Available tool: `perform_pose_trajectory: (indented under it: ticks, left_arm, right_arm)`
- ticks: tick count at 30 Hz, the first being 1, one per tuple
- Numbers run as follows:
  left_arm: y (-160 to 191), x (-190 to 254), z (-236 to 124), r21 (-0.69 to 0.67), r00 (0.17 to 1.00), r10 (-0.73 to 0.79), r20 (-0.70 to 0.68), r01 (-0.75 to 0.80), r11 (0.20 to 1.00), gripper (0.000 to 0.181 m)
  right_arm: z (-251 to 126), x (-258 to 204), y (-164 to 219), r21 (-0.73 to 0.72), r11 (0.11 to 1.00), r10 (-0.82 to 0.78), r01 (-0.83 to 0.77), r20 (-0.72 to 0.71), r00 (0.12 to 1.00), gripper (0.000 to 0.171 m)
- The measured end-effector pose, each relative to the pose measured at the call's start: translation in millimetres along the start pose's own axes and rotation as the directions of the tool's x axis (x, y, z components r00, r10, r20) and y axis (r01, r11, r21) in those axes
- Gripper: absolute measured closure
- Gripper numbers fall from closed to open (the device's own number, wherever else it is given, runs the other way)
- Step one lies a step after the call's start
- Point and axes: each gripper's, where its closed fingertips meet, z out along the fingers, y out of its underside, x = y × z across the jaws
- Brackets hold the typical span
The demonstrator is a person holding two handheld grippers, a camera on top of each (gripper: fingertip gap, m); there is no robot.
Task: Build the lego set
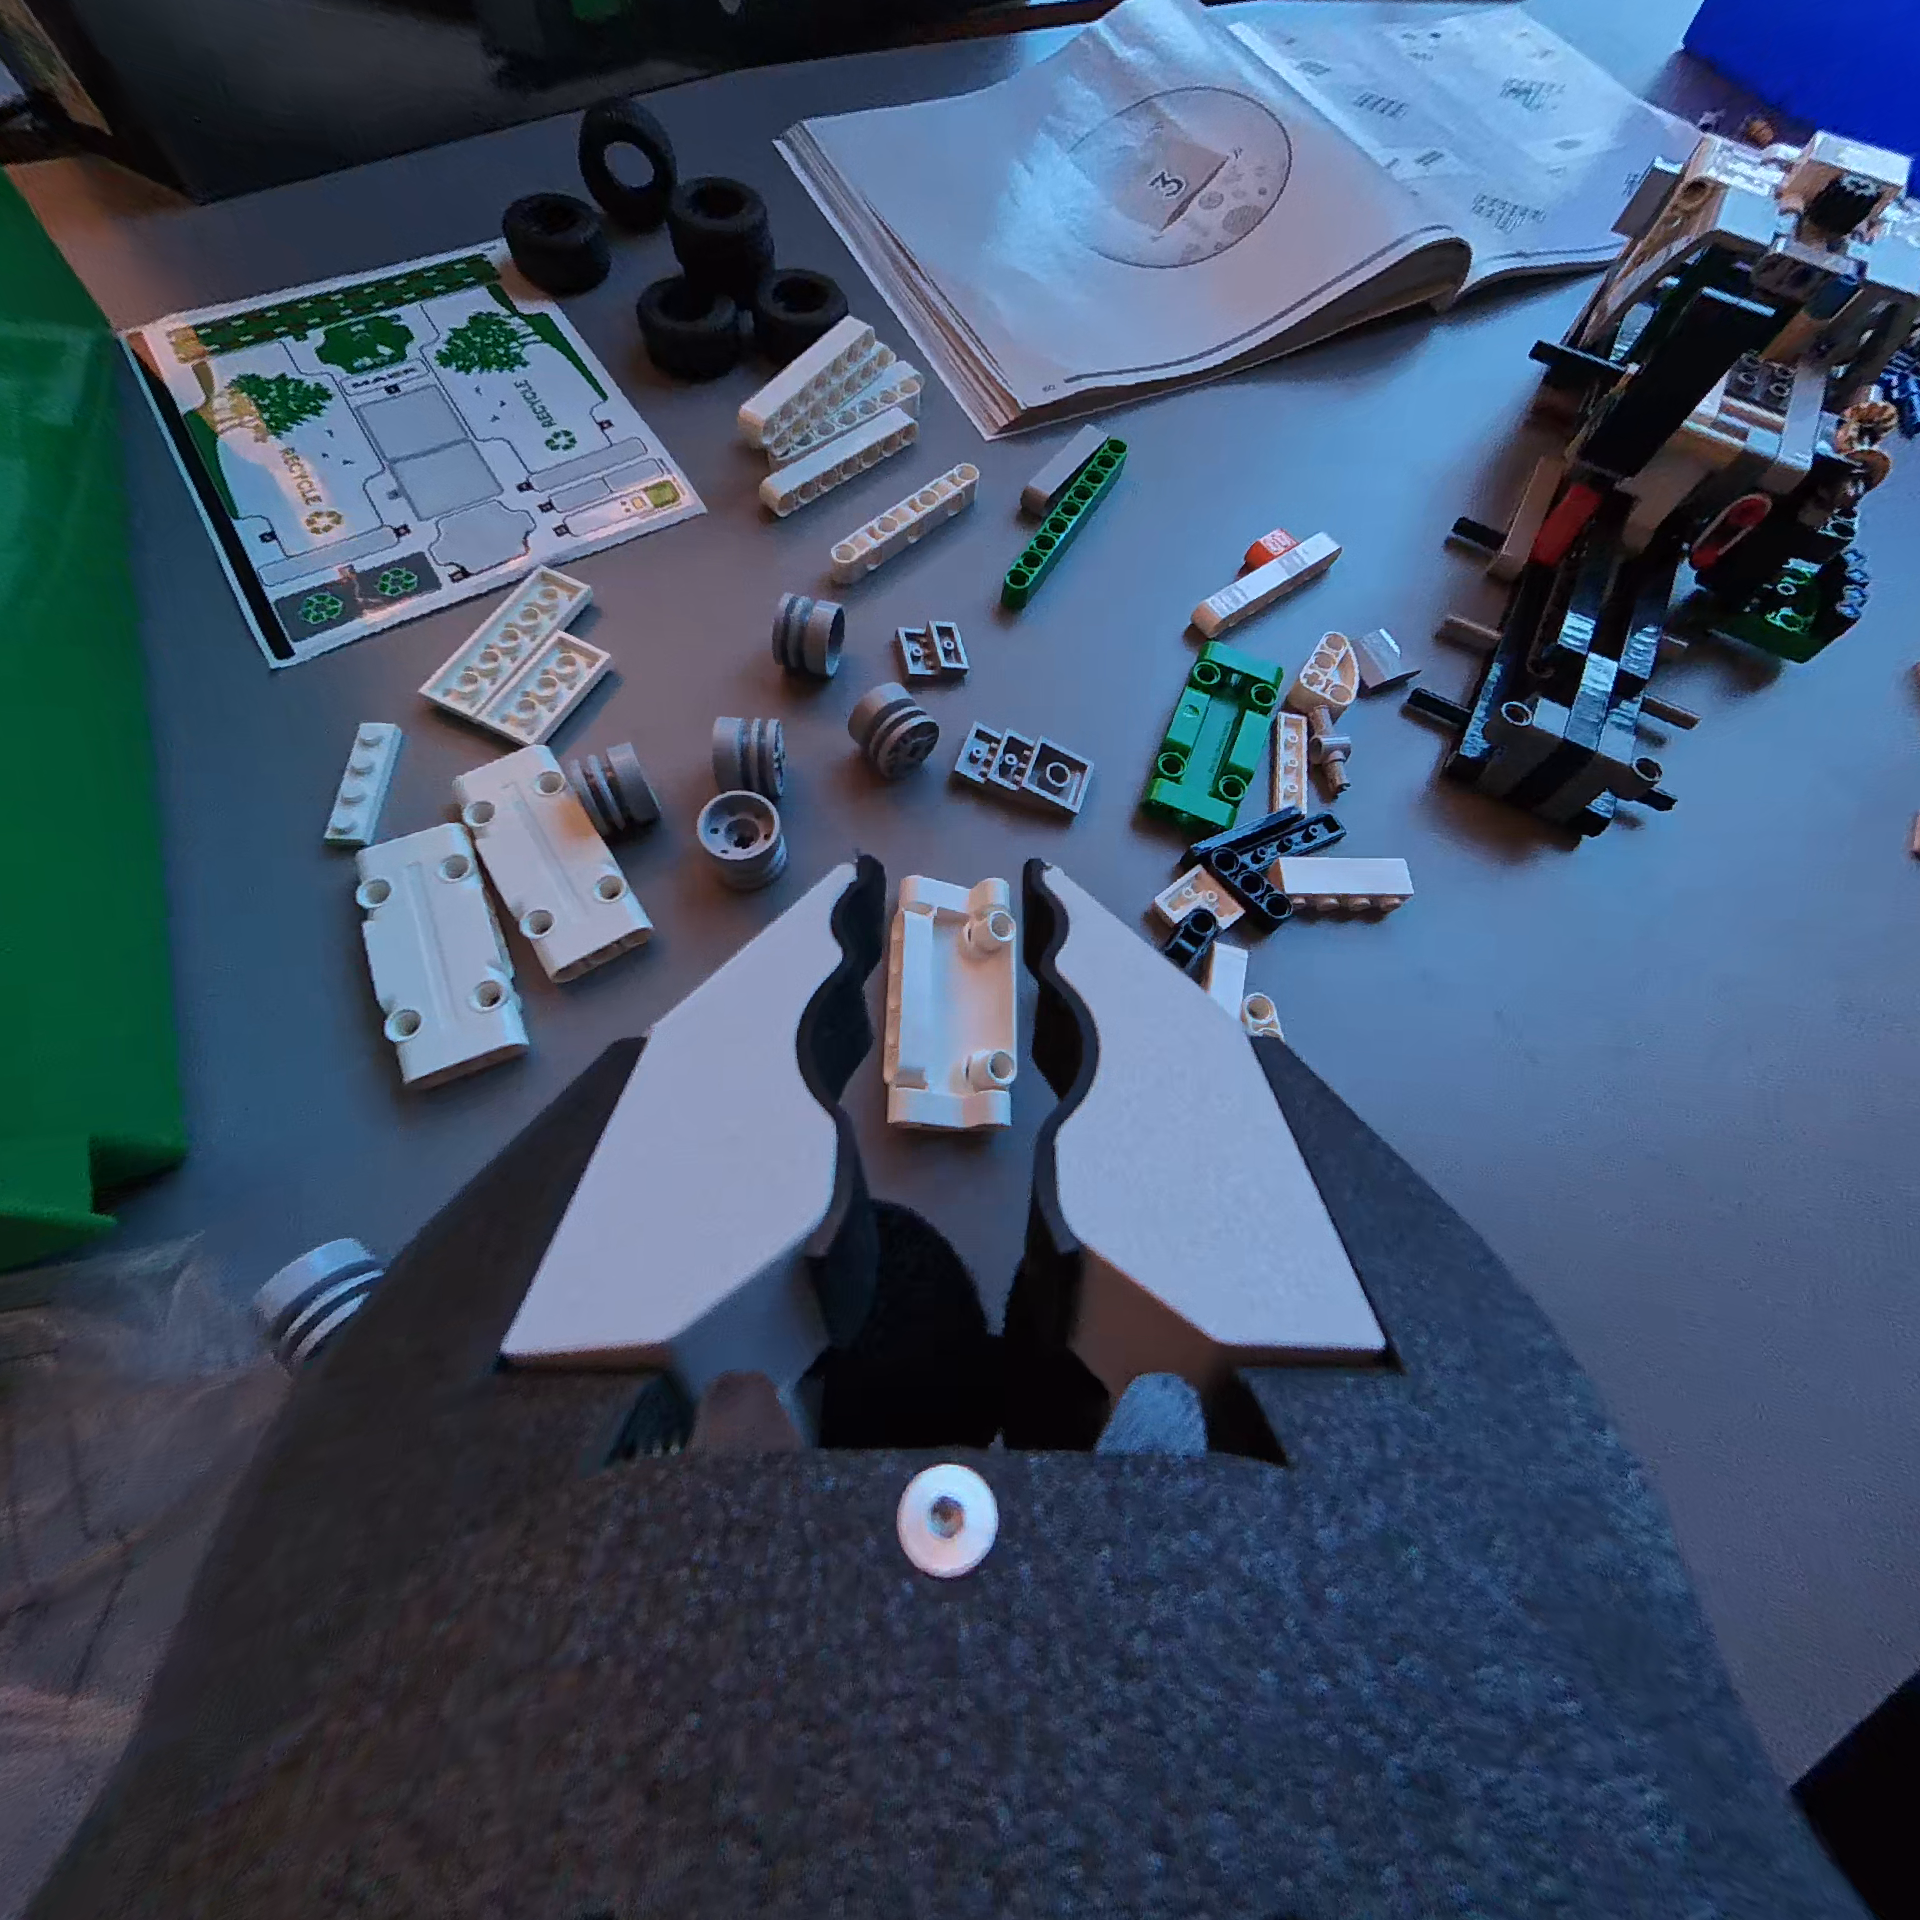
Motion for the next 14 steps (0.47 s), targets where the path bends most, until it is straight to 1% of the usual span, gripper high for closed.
perform_pose_trajectory:
  ticks: [2, 7, 14]
  left_arm:
    - [0, 2, 1, -0.005, 1.0, 0.0, -0.005, 0.0, 1.0, 0.157]
    - [0, 4, 4, -0.019, 1.0, 0.013, 0.0, -0.012, 1.0, 0.157]
    - [0, 3, 6, -0.026, 1.0, 0.005, 0.006, -0.004, 1.0, 0.157]
  right_arm:
    - [3, 8, 3, -0.021, 1.0, 0.008, -0.009, -0.04, 0.999, 0.157]
    - [8, 12, -3, -0.005, 0.998, 0.067, -0.067, -0.039, 0.997, 0.157]
    - [19, 4, -19, 0.0, 0.999, 0.039, -0.039, -0.02, 0.999, 0.158]
